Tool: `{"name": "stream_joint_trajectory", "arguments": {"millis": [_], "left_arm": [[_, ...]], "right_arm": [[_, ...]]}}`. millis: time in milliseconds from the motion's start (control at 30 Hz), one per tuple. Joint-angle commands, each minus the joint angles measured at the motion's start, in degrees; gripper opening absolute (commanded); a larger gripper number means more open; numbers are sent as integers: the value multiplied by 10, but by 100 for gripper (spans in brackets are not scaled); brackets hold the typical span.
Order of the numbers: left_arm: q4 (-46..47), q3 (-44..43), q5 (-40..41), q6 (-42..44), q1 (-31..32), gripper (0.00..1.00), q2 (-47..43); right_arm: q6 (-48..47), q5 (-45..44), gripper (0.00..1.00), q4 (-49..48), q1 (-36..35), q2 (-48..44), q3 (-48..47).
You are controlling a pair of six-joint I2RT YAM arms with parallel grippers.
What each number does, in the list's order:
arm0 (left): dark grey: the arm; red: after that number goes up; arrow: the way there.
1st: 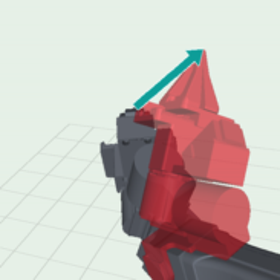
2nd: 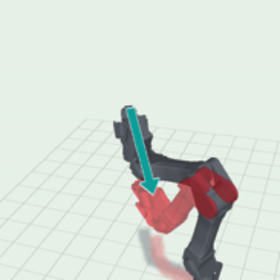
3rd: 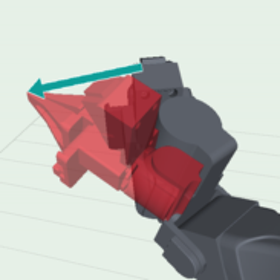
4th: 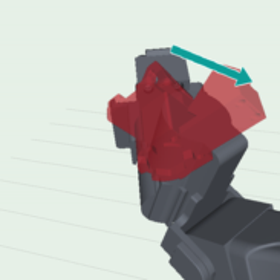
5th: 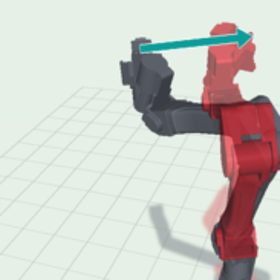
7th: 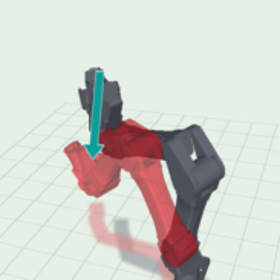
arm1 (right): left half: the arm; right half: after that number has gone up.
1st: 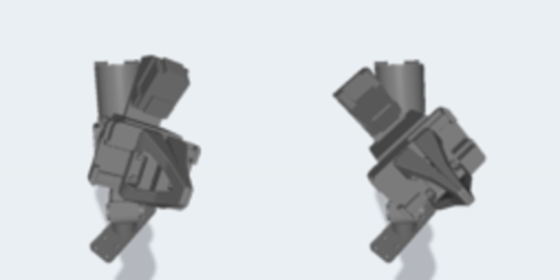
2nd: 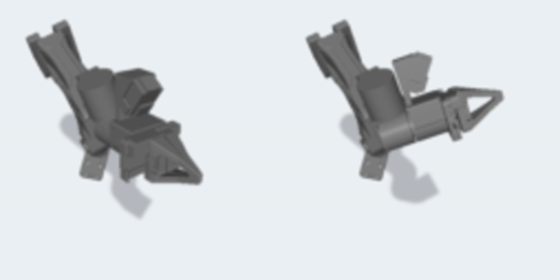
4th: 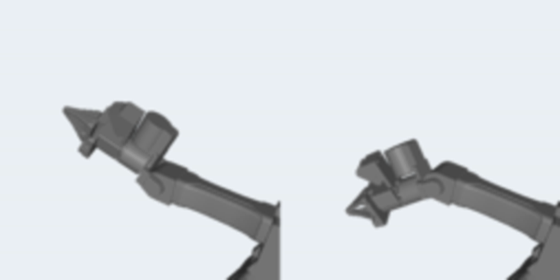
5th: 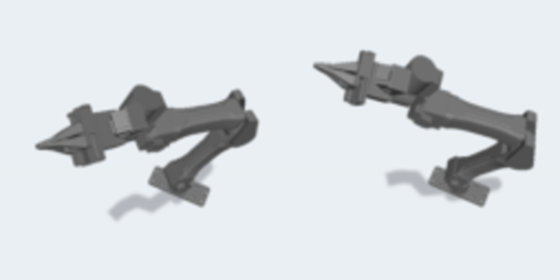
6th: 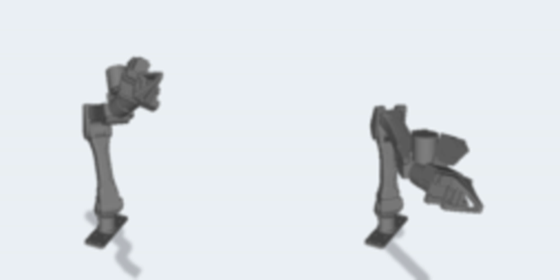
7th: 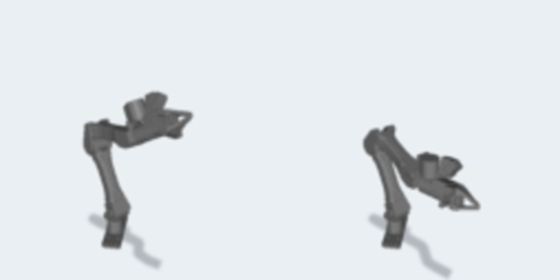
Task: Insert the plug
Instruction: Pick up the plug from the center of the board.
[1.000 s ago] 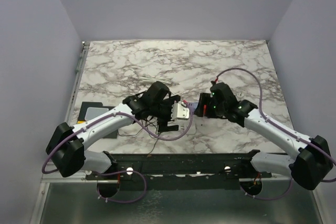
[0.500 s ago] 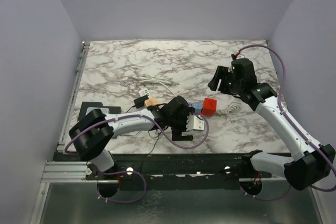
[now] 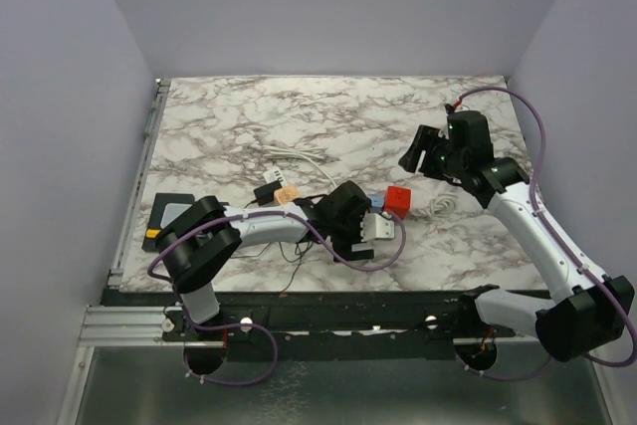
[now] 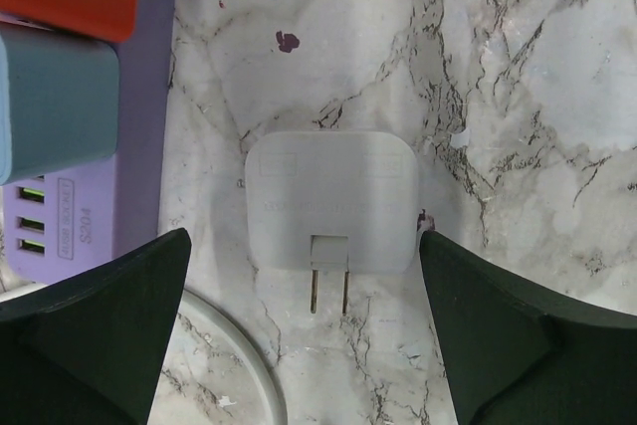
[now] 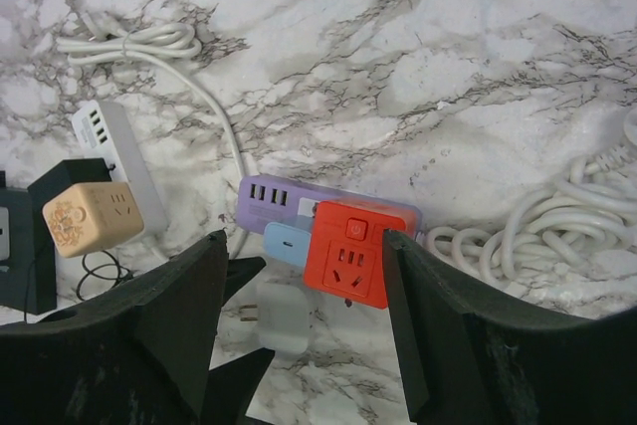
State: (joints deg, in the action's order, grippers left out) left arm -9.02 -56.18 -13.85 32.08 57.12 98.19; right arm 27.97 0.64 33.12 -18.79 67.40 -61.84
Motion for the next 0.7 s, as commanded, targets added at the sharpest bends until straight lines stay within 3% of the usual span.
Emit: {"name": "stream_joint_trajectory", "arguments": {"millis": [0, 467, 667], "left_arm": [[1, -9, -33, -2, 4, 99, 13], [-77, -77, -93, 1, -26, 99, 88], [-142, -77, -169, 28, -36, 88, 89]], "right_arm": [[-5, 30, 68, -6, 7, 3, 2], [-3, 47, 68, 13, 15, -17, -3], [-6, 52, 68, 27, 21, -21, -8]]}}
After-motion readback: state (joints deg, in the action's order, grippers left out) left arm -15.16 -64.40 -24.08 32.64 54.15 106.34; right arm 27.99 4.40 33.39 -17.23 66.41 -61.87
